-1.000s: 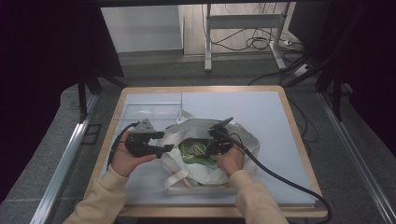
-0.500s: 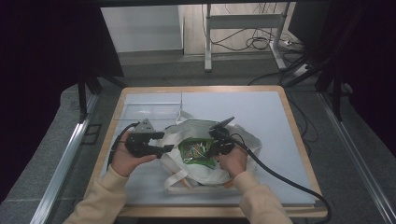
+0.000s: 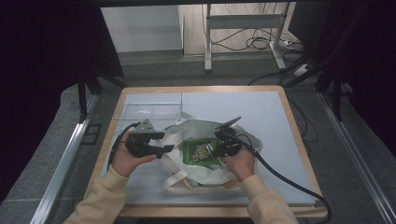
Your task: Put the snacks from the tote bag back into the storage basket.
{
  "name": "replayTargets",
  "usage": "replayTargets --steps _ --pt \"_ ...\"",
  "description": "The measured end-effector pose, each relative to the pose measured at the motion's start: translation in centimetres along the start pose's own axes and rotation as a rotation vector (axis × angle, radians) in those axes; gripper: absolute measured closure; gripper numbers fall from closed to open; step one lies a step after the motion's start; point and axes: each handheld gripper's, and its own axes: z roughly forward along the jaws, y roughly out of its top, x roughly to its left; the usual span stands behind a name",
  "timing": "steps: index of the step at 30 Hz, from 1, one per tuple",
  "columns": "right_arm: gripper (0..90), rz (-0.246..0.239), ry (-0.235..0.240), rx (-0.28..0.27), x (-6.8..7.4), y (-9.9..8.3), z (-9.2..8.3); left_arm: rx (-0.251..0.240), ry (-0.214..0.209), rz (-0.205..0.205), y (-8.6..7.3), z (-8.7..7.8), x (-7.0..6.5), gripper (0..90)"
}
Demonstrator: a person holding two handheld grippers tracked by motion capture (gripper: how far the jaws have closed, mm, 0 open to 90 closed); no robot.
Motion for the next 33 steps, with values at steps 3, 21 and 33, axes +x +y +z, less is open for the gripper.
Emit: replayTargets --steps 3,21,33 --pt "89.0 -0.014 -0.003 -0.008 0.2 -0.3 -0.4 0.002 -0.001 0.0 0.0 0.0 0.0 36.7" --pt "89.0 -0.108 -0.019 -0.136 0.5 -2.1 -4.2 0.007 0.001 -0.001 0.0 0.2 -0.1 36.5" --pt "89.0 -0.196 -0.009 -0.155 0.5 -1.9 -5.4 0.004 0.005 -0.005 -0.1 0.1 0.1 36.5"
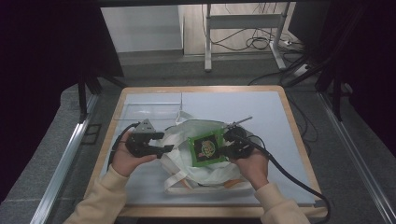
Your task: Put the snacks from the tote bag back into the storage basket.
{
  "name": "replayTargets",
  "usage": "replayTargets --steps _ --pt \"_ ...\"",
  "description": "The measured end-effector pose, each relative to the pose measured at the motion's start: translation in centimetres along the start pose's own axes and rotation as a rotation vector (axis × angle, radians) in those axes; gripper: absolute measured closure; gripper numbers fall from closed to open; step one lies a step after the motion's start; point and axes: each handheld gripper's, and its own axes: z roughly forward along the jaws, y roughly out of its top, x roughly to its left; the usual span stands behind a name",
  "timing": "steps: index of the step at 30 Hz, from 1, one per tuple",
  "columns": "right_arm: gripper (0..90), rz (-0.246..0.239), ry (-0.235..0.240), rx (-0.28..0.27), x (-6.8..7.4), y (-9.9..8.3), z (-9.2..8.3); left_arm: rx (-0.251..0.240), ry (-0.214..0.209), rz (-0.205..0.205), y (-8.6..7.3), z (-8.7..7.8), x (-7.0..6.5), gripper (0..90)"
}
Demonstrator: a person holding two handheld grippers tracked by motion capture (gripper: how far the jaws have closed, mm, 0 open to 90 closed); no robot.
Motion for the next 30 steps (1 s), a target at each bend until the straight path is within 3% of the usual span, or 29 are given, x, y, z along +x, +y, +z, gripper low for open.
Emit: replayTargets --steps 11,20,24,30 --pt "89.0 -0.078 0.042 -0.032 -0.4 0.6 -1.5 0.003 0.013 -0.013 -0.1 -0.1 0.1 36.6" --pt "88.7 -0.205 0.089 -0.07 -0.8 0.8 -2.9 -0.036 0.028 0.017 0.5 -1.1 -0.1 36.8" --pt "89.0 -0.245 0.085 -0.085 -1.3 1.0 -3.6 -0.052 0.013 0.0 0.8 -1.5 0.1 36.6" --pt "89.5 -0.28 0.084 -0.078 -2.0 1.1 -4.6 -0.038 0.0 -0.005 1.3 -0.9 0.1 36.4"
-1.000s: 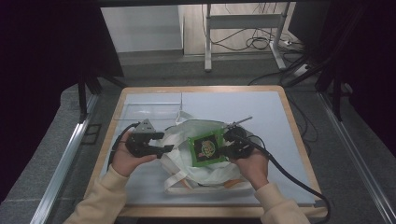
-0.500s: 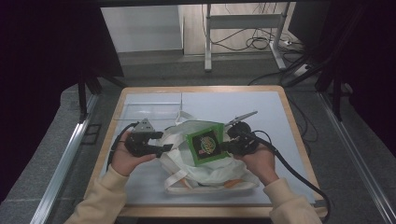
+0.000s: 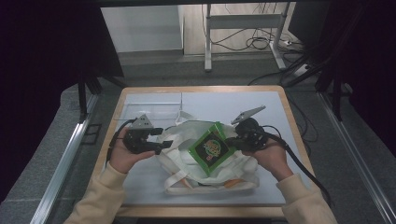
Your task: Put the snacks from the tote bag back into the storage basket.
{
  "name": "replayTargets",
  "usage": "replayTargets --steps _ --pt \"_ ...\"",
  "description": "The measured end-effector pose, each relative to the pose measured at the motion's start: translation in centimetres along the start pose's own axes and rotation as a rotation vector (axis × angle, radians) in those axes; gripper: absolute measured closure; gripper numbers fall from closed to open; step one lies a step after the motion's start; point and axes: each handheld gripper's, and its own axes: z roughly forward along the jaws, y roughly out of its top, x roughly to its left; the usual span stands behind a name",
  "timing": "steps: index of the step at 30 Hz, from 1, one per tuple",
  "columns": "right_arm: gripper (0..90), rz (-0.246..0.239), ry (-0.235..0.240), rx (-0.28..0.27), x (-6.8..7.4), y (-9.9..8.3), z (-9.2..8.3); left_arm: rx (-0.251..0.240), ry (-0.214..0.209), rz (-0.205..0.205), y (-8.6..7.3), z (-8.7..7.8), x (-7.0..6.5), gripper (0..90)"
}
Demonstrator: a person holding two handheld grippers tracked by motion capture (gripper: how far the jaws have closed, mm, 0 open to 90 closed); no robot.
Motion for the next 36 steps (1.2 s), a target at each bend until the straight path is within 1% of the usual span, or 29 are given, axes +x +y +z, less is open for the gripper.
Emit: replayTargets --steps 2,3,5,9,12,14,15,17,19,22,23,25,26,27,29,31,34,36 --pt "89.6 -0.012 0.007 0.018 0.1 0.0 0.2 0.0 -0.005 0.001 0.2 0.2 -0.1 36.3" --pt "89.6 -0.013 0.001 0.021 0.1 0.0 0.4 0.0 -0.008 0.001 0.2 0.3 -0.2 36.3" --pt "89.6 -0.021 0.01 0.031 0.2 0.0 0.7 0.001 -0.01 0.002 0.3 0.4 -0.2 36.2" --pt "89.6 -0.02 0.014 0.014 0.2 0.3 0.4 0.007 -0.017 0.006 0.3 0.4 -0.3 36.2" --pt "89.6 -0.033 0.015 0.0 0.2 0.8 -0.3 0.002 -0.027 0.0 0.3 0.3 -0.3 36.1" --pt "89.6 -0.04 0.02 -0.01 0.3 1.1 -0.8 0.006 -0.036 0.004 0.5 0.4 -0.3 36.2" --pt "89.6 -0.046 0.014 -0.014 0.3 1.3 -1.0 0.007 -0.04 0.007 0.6 0.5 -0.3 36.2" --pt "89.6 -0.062 0.009 -0.021 0.3 1.5 -1.3 0.015 -0.069 0.011 0.9 0.8 -0.4 36.1" --pt "89.6 -0.069 0.007 -0.03 0.2 1.8 -1.6 0.025 -0.107 0.016 1.2 1.3 -0.6 36.2" --pt "89.7 -0.07 0.015 -0.034 0.1 1.9 -1.5 0.059 -0.169 0.044 2.1 2.3 -0.9 36.1" --pt "89.7 -0.075 0.016 -0.034 0.0 2.0 -1.5 0.063 -0.19 0.042 2.4 2.7 -1.0 36.2" --pt "89.7 -0.086 0.014 -0.039 0.0 2.0 -1.3 0.089 -0.25 0.044 3.1 3.4 -1.0 36.1" --pt "89.7 -0.093 0.017 -0.045 0.0 2.1 -1.3 0.106 -0.274 0.048 3.4 3.7 -0.9 36.2" --pt "89.7 -0.101 0.023 -0.051 0.0 2.1 -1.3 0.112 -0.291 0.05 3.6 4.0 -0.8 36.2" --pt "89.7 -0.107 0.031 -0.062 0.0 2.2 -1.3 0.134 -0.305 0.057 4.0 4.5 -0.6 36.3" --pt "89.7 -0.111 0.03 -0.066 0.1 2.2 -1.4 0.148 -0.303 0.06 4.3 4.8 -0.6 36.5" --pt "89.7 -0.121 0.029 -0.081 0.1 2.2 -1.5 0.156 -0.339 0.058 4.6 5.3 -0.8 36.8" --pt "89.7 -0.128 0.037 -0.09 0.1 2.3 -1.6 0.164 -0.361 0.053 4.6 5.7 -0.8 36.8"
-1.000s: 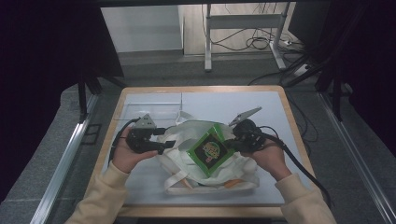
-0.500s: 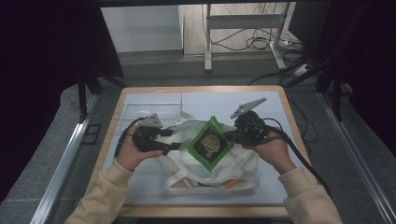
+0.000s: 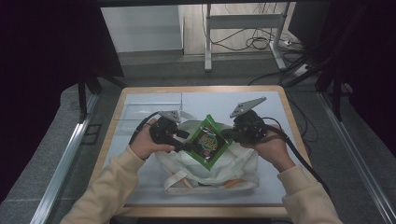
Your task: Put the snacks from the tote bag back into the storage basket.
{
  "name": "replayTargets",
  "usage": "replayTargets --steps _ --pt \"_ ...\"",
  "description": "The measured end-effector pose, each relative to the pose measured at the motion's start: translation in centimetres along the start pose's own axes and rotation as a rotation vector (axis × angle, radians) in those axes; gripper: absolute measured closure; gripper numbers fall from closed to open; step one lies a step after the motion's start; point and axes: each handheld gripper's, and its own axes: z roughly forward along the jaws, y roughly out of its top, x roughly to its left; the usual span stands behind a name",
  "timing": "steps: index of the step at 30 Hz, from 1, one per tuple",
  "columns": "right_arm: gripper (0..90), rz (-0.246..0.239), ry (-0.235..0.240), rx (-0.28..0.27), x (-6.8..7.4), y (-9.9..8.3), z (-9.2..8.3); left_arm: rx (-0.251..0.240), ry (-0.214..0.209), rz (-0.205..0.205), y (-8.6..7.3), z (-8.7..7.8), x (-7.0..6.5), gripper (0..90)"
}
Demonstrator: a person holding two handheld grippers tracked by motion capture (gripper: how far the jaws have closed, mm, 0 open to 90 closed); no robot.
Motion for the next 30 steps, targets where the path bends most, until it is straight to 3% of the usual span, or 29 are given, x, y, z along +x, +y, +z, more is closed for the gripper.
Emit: replayTargets --steps 4,7,11,16,21,30 --pt "89.7 -0.023 0.006 -0.017 0.4 0.2 -0.1 0.025 -0.055 0.012 0.2 0.9 0.0 38.0" --pt "89.7 -0.042 0.011 -0.019 0.7 0.5 0.1 0.047 -0.093 0.038 0.4 1.2 -0.1 44.4" --pt "89.7 -0.053 0.016 -0.024 0.7 0.6 0.3 0.064 -0.094 0.047 0.3 1.3 0.0 58.3" --pt "89.5 -0.064 0.015 -0.04 0.6 0.6 0.4 0.052 -0.11 0.035 0.1 0.9 0.0 68.1" --pt "89.2 -0.076 0.012 -0.047 0.5 0.5 0.3 0.041 -0.136 0.024 -0.2 0.5 0.1 72.2" --pt "88.0 -0.079 0.021 -0.057 0.5 0.3 0.2 0.026 -0.133 0.024 -0.4 -0.1 -0.2 73.1"
